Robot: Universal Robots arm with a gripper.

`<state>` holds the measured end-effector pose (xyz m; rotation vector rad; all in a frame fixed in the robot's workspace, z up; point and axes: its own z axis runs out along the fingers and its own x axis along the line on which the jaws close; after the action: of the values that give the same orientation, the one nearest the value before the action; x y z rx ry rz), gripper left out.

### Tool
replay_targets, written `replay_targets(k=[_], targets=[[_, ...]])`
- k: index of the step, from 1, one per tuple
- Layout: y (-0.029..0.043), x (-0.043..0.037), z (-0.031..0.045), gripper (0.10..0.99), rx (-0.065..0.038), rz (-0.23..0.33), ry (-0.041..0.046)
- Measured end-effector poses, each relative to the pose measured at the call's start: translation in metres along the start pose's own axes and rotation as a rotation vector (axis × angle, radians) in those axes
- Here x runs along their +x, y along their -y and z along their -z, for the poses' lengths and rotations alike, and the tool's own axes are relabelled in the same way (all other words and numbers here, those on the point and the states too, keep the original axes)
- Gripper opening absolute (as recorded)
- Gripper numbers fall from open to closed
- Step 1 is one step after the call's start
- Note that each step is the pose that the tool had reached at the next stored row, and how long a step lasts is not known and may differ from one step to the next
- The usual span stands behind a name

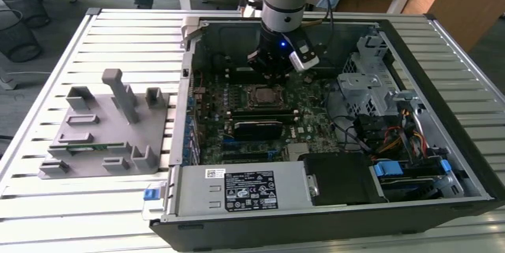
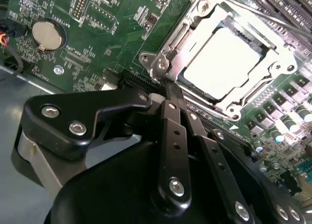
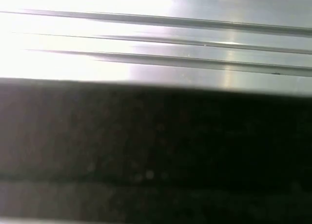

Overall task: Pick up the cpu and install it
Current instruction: 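Install the first cpu locking lever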

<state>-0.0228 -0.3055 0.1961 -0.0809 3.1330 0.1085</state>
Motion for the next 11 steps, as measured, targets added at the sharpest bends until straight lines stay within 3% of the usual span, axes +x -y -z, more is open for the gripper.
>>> replay_targets(k=[6,11], targets=[[-0.0006,0.0,0.0128,0.106,0.002,0.0,-0.0011],[0.0021,0.0001,0.0131,0.106,0.002,0.0,-0.0012]])
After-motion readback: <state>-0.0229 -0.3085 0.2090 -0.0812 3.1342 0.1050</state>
